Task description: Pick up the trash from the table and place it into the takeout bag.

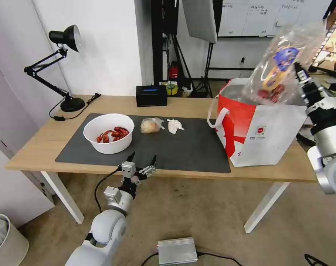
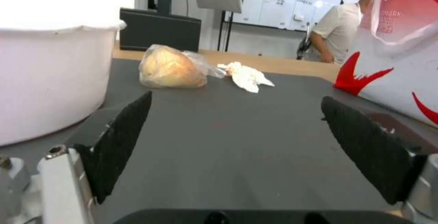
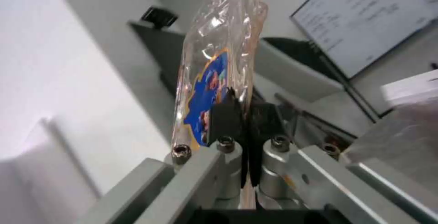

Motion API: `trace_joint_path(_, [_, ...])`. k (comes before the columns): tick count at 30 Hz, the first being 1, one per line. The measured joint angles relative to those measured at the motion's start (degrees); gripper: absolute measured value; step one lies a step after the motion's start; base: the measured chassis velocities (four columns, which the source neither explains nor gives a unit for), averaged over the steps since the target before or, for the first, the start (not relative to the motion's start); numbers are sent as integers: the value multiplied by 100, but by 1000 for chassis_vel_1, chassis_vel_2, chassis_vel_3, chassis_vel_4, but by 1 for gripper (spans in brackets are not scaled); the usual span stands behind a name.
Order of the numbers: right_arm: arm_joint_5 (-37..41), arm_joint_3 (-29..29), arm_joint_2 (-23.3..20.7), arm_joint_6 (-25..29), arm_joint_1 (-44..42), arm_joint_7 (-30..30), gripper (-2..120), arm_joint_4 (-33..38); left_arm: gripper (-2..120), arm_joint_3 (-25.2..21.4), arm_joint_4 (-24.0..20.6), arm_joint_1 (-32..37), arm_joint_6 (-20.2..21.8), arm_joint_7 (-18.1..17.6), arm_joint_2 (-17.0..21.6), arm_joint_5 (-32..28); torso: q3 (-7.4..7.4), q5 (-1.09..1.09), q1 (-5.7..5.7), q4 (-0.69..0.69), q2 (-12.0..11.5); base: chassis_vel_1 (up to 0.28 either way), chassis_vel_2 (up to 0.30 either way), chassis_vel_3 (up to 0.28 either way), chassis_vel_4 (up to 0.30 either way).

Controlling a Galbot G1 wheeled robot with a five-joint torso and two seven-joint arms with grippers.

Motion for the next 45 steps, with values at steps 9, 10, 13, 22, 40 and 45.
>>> trace_joint_path(9, [369,-204,21,-157,655,1036,0,-502,100,-16,106,-57,-7,3,10,-9,0,0,0,1,-1,0,0,0,0])
trace_joint_path(10, [384,-238,13,-186,721,1140,0,-537,100,-19,114,-56,-11,4,6,-7,1,0,0,1,0,0,0,0,0])
trace_joint_path(13, [506,-327,-16,-309,949,1520,0,-654,100,-20,147,-55,-28,8,-4,3,1,0,0,1,-1,0,0,0,0])
trace_joint_path(22, [1112,-399,-101,-503,1380,2286,0,-938,100,48,220,-41,-123,17,36,35,0,0,0,1,-1,0,0,0,0])
trace_joint_path(40, [1647,-717,307,-562,2194,3221,0,-1535,100,156,268,-105,-125,21,-20,43,0,0,0,1,0,0,0,0,0])
trace_joint_path(45, [1806,-775,381,-595,2361,3551,0,-1642,100,133,269,-105,-125,21,-11,37,0,0,1,1,-1,0,0,0,0])
